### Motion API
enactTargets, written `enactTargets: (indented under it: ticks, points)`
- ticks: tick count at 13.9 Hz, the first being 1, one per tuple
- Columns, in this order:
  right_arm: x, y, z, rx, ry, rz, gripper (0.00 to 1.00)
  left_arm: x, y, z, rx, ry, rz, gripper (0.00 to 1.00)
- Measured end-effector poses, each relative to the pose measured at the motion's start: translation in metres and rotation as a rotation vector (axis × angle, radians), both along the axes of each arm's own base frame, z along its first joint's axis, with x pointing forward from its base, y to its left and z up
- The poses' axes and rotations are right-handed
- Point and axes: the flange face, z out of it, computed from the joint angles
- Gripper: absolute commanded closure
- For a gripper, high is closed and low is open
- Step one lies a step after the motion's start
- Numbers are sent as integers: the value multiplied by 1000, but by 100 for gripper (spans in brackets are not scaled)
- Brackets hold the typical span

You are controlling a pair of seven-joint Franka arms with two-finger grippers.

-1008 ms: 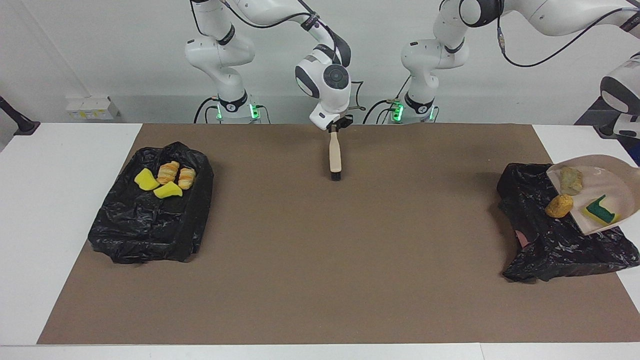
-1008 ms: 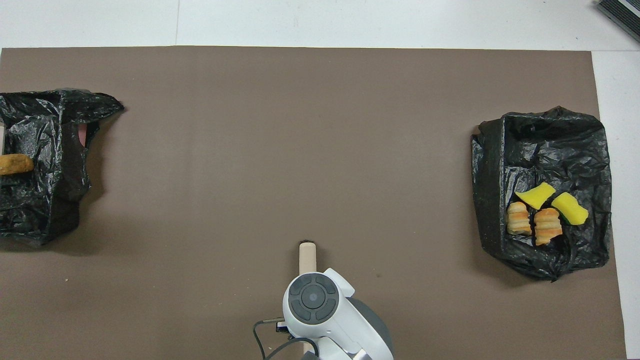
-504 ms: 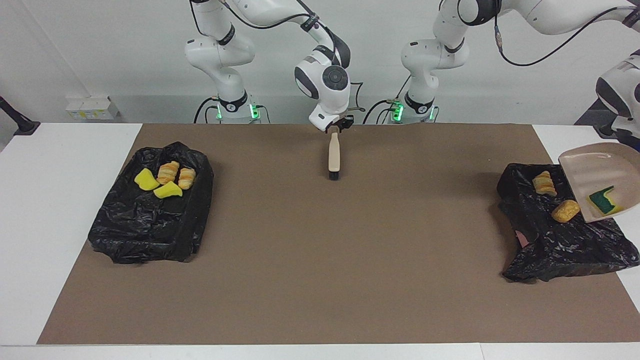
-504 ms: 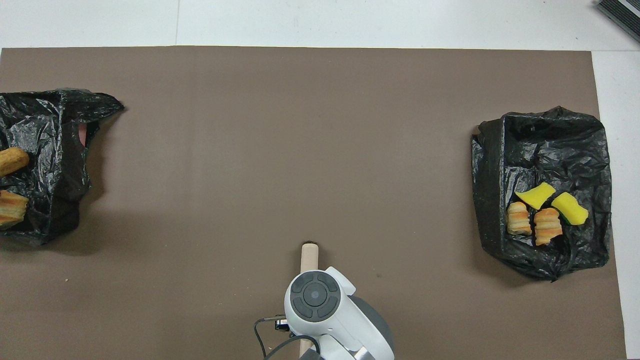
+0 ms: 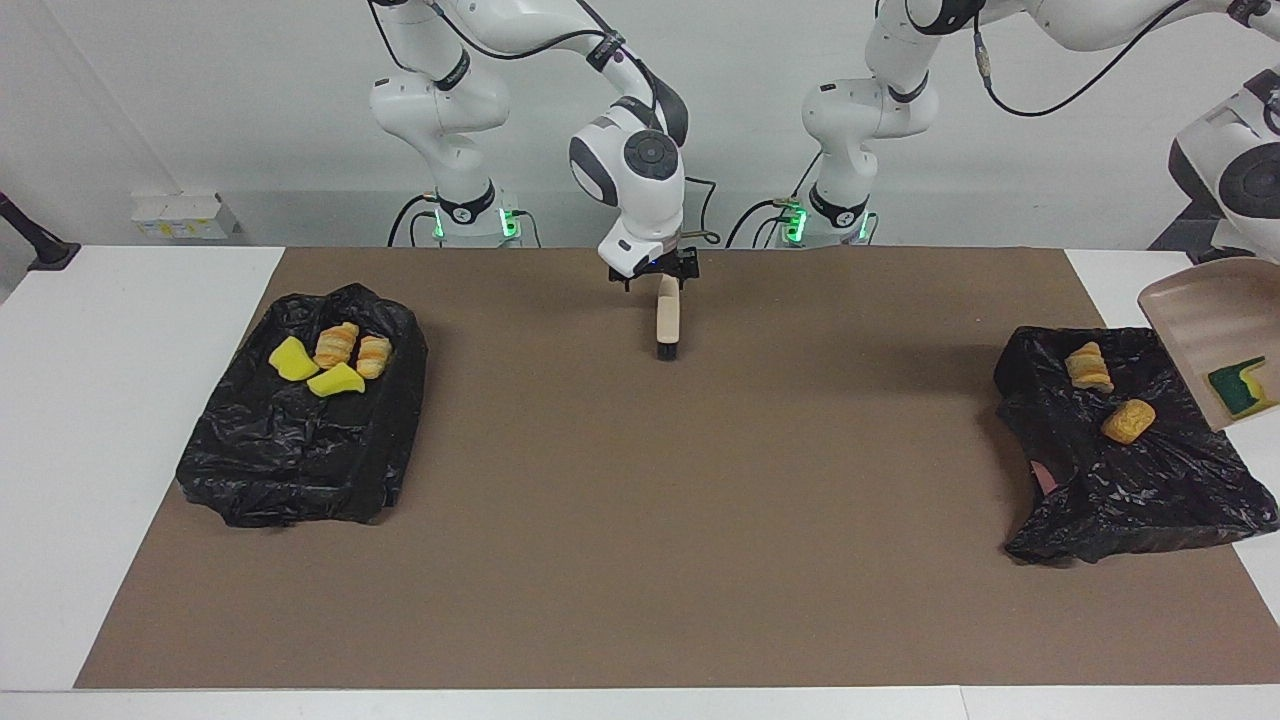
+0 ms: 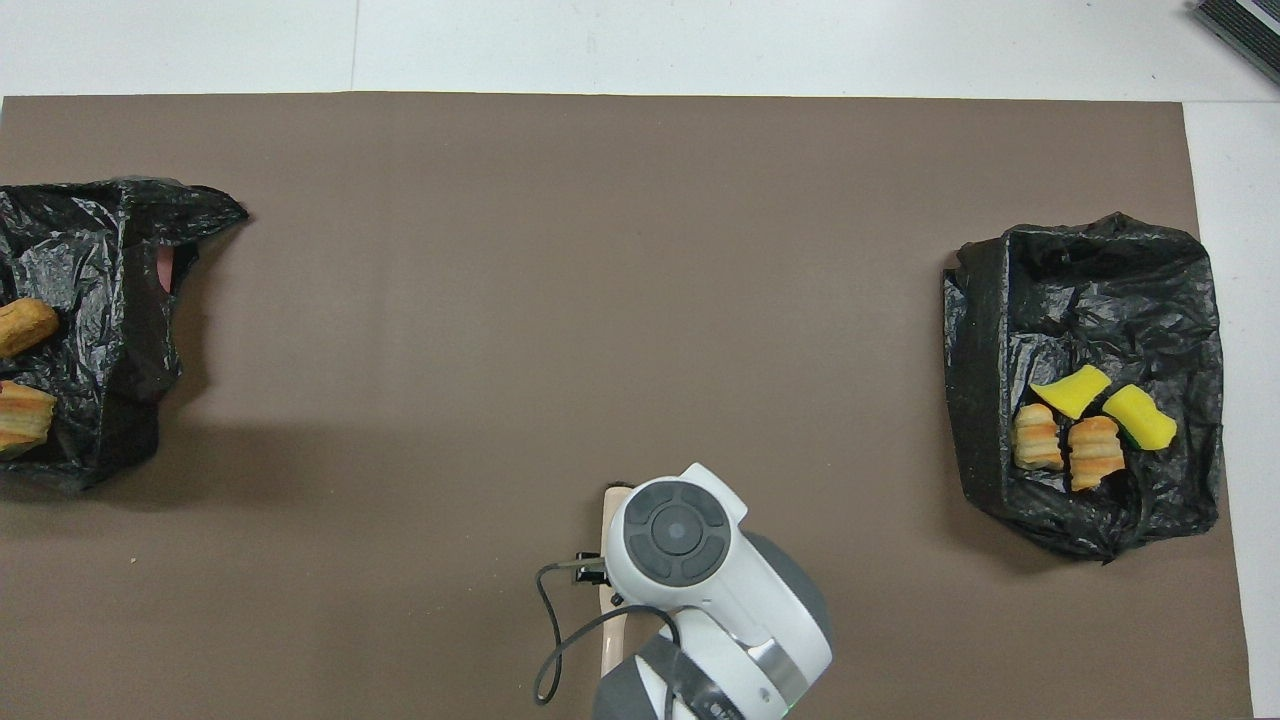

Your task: Sweep and dump trash in bin

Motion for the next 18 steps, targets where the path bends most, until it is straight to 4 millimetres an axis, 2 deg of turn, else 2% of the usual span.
enactTargets:
  ticks: [2,5,7,9,11,12,16,18]
  points:
    - [39,-35,24,4,-72,-19,0,-2,-18,-5,68,-28,14,100]
    - [90,-107,54,-14,-161,10,0,-17,-50,-7,194,-59,37,100]
    - [117,-160,73,-47,-188,47,0,-34,-62,-5,271,-75,44,100]
    - [135,-203,95,-65,-187,45,0,-42,-69,5,290,-87,47,100]
    - [148,-242,119,-74,-182,30,0,-46,-85,18,259,-120,38,100]
    - [150,-260,129,-77,-173,37,0,-47,-98,17,187,-134,48,100]
    - [147,-335,176,-75,-176,58,0,-50,-159,-13,-169,-204,154,100]
    - [141,-363,201,-72,-199,56,0,-52,-195,-26,-311,-265,236,100]
